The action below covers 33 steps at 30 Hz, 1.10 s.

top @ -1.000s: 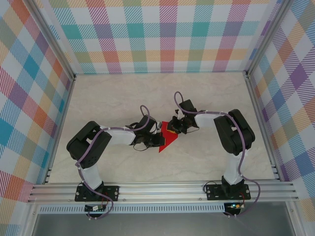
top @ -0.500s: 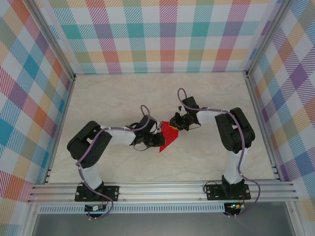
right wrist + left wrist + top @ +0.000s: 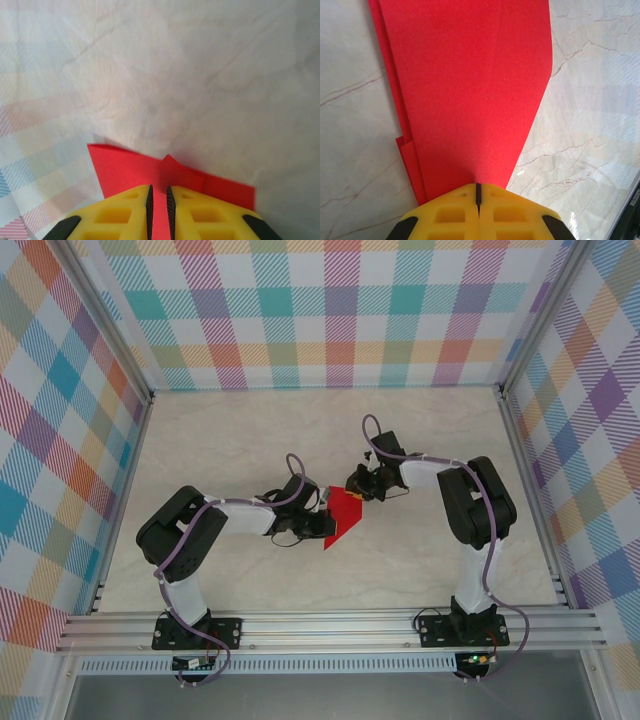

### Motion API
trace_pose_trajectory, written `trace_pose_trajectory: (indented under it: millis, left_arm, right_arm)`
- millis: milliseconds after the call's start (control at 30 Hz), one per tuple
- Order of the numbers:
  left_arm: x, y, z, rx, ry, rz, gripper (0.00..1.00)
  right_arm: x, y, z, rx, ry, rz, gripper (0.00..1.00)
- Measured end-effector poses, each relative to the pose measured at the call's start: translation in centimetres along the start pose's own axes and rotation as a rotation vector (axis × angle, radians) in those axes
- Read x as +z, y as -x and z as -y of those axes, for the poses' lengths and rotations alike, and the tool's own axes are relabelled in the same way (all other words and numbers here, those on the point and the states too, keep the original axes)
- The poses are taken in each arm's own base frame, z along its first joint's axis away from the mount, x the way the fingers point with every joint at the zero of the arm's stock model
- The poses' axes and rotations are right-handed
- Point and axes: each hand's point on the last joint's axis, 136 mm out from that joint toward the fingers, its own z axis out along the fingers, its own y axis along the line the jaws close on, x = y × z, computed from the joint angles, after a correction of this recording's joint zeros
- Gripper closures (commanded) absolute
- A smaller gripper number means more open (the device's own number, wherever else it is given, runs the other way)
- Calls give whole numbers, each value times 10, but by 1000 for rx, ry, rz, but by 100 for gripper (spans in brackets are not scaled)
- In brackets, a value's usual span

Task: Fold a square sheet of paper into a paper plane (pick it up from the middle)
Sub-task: Fourth fold the wing at the center of the table.

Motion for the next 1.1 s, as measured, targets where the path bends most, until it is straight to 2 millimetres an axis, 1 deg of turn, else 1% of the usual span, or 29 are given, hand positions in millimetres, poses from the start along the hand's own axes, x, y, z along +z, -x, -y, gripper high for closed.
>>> trace_pose_trajectory:
  millis: [100, 167, 567, 733, 833, 867, 967, 1033, 1100]
  left_arm:
    - [0, 0, 0, 0, 0, 0, 100]
    - [0, 0, 0, 0, 0, 0, 100]
    - [0, 0, 0, 0, 0, 0, 100]
    - [0, 0, 0, 0, 0, -1, 100]
    - [0, 0, 0, 0, 0, -1, 100]
    - [0, 0, 0, 0, -1, 0, 100]
    - [0, 0, 0, 0, -1, -1, 100]
    - [0, 0, 0, 0, -1, -1, 100]
    - [0, 0, 1, 0, -3, -2, 100]
  right_arm:
    - [-3, 14, 5, 12, -13, 36, 81]
    - [-4, 19, 6, 19, -18, 42, 81]
    - [-3, 21, 8, 34, -44, 28, 81]
    - [-7, 24, 9, -9, -47, 66, 81]
    - [-17, 33, 12, -39, -64, 128, 79]
    - [-24, 35, 11, -48, -63, 148, 79]
    - [-43, 36, 3, -78, -42, 190, 79]
    - [-53, 35, -6, -99, -6, 212, 78]
    - [-58, 24, -16, -124, 40, 208, 79]
